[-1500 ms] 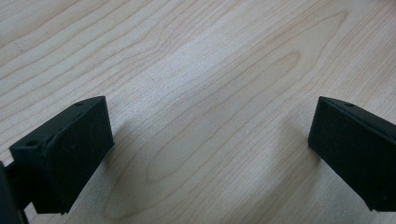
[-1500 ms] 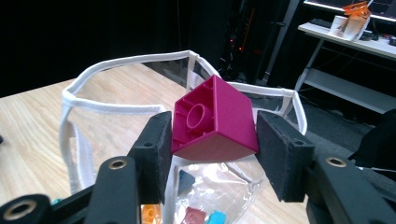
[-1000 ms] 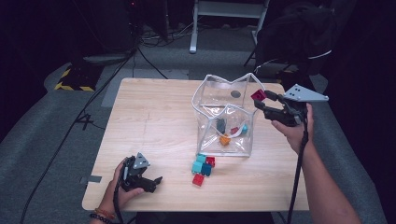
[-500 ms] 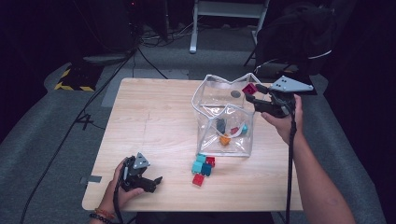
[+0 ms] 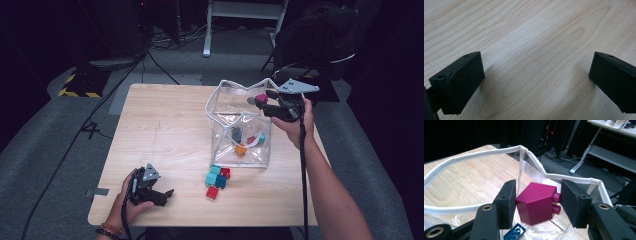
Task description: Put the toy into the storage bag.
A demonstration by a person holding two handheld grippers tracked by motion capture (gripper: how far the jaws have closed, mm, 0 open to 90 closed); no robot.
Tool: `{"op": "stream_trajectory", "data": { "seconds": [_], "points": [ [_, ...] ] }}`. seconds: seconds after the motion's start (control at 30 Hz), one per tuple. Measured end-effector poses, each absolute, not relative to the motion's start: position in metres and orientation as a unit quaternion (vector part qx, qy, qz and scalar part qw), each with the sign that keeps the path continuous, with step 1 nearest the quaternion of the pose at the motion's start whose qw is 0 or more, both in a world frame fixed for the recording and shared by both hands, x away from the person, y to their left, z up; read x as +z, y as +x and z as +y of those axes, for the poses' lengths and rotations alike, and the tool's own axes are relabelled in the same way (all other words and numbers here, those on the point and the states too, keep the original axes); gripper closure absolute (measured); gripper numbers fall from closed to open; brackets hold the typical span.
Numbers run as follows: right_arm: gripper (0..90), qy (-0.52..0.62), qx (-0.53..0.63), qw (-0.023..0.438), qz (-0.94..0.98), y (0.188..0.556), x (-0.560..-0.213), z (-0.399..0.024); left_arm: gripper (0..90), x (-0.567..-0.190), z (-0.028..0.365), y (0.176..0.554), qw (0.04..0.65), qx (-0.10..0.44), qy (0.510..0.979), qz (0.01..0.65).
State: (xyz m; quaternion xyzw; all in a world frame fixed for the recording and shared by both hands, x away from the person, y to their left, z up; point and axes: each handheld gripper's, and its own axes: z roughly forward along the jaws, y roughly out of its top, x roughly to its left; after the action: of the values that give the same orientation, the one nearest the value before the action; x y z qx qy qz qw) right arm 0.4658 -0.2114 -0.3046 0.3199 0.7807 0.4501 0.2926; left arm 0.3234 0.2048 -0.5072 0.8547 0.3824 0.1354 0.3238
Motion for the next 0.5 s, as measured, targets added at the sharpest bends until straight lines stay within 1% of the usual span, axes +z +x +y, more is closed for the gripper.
{"op": "stream_trajectory", "data": {
  "seconds": [0.5],
  "points": [
    [47.5, 0.318, 0.439, 0.289, 0.789, 0.4685, -0.3073, -0.2063, 0.1, -0.5071, 0.2049, 0.3234, 0.323, 0.136, 0.855, 0.382]
  ]
}}
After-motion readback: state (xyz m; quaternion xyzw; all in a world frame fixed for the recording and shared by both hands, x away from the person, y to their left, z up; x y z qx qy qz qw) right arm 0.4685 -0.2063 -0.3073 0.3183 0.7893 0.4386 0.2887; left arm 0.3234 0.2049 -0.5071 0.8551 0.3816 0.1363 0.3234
